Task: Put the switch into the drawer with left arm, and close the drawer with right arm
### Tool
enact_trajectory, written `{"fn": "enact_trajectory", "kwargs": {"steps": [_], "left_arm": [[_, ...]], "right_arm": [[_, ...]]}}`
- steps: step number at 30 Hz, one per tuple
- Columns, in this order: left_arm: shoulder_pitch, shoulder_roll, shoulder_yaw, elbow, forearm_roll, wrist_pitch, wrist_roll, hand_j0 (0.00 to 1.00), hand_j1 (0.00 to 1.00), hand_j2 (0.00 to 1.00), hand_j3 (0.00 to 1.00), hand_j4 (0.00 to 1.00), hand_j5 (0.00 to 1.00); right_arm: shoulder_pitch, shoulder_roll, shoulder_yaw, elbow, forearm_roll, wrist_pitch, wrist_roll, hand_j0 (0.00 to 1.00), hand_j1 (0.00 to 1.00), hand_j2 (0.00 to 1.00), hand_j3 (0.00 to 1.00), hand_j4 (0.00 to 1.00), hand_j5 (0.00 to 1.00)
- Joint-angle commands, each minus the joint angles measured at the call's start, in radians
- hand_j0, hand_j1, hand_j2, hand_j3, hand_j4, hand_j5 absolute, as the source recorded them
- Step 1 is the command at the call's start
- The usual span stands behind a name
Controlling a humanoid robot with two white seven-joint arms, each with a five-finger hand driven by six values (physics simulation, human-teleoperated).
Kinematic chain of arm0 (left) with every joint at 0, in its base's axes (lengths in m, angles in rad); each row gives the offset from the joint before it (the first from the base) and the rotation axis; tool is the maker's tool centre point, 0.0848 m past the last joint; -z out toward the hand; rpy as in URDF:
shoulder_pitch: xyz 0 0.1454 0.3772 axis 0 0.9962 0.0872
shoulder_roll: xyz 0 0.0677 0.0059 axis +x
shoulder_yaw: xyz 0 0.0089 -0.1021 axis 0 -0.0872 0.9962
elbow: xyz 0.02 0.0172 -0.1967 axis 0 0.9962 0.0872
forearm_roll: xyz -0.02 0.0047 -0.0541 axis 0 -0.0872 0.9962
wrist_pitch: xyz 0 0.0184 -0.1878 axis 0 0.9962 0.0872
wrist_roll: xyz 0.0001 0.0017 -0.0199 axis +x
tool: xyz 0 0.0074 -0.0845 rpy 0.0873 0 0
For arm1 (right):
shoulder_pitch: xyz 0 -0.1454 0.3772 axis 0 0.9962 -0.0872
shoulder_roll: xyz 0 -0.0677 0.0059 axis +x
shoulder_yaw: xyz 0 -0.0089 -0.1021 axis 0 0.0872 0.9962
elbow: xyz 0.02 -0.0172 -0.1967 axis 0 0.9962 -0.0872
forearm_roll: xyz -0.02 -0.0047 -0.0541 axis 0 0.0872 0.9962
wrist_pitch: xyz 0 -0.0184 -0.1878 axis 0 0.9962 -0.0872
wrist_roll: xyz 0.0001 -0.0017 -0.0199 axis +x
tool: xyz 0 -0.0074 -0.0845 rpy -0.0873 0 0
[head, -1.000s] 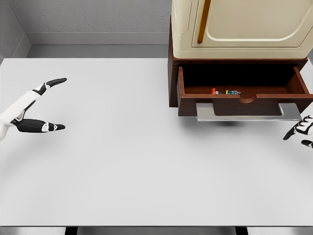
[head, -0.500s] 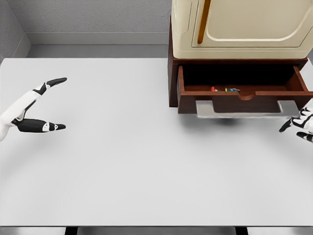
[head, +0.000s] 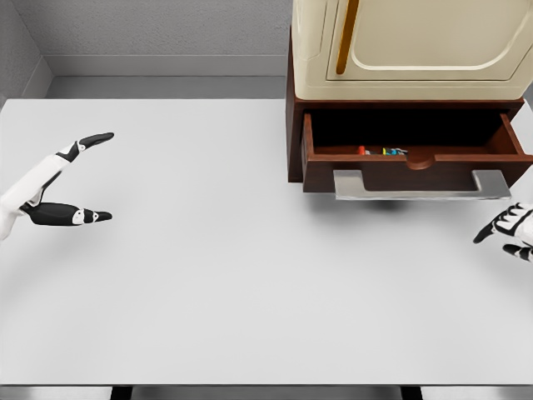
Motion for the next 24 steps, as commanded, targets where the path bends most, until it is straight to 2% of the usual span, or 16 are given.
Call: {"fn": "enact_trajectory", "kwargs": {"steps": [1, 3, 5, 8, 14, 16, 21, 24], "left_arm": [[0.000, 0.000, 0.000, 0.000, 0.008, 0.002, 0.000, 1.00, 1.00, 1.00, 1.00, 1.00, 1.00], [0.000, 0.000, 0.000, 0.000, 0.008, 0.002, 0.000, 1.00, 1.00, 1.00, 1.00, 1.00, 1.00], [0.000, 0.000, 0.000, 0.000, 0.008, 0.002, 0.000, 1.00, 1.00, 1.00, 1.00, 1.00, 1.00], [0.000, 0.000, 0.000, 0.000, 0.008, 0.002, 0.000, 1.00, 1.00, 1.00, 1.00, 1.00, 1.00], [0.000, -0.015, 0.001, -0.002, 0.008, 0.002, 0.000, 1.00, 1.00, 1.00, 1.00, 1.00, 1.00], [0.000, -0.015, 0.001, -0.002, 0.008, 0.002, 0.000, 1.00, 1.00, 1.00, 1.00, 1.00, 1.00], [0.005, -0.017, 0.001, -0.007, 0.008, 0.002, 0.000, 1.00, 1.00, 1.00, 1.00, 1.00, 1.00], [0.005, -0.017, 0.003, -0.003, 0.008, 0.002, 0.000, 1.00, 1.00, 1.00, 1.00, 1.00, 1.00]], "right_arm": [[0.000, -0.025, 0.001, -0.003, -0.006, 0.000, -0.001, 0.60, 0.60, 0.60, 0.60, 0.60, 0.60], [-0.002, -0.023, 0.000, -0.015, 0.016, 0.000, 0.001, 0.61, 0.61, 0.61, 0.61, 0.61, 0.61], [-0.003, -0.014, -0.002, -0.066, 0.016, 0.000, 0.047, 0.61, 0.61, 0.61, 0.61, 0.61, 0.61], [-0.002, -0.012, -0.002, -0.121, 0.014, 0.000, 0.054, 0.62, 0.62, 0.62, 0.62, 0.62, 0.62], [-0.017, -0.009, -0.017, -0.129, 0.013, 0.000, 0.054, 0.62, 0.62, 0.62, 0.62, 0.62, 0.62], [-0.011, -0.006, -0.075, -0.129, 0.011, 0.000, 0.056, 0.63, 0.63, 0.63, 0.63, 0.63, 0.63], [-0.017, 0.001, -0.079, -0.124, 0.014, 0.000, 0.056, 0.65, 0.65, 0.65, 0.65, 0.65, 0.65], [-0.029, 0.035, -0.077, -0.113, 0.016, 0.000, 0.056, 0.65, 0.65, 0.65, 0.65, 0.65, 0.65]]}}
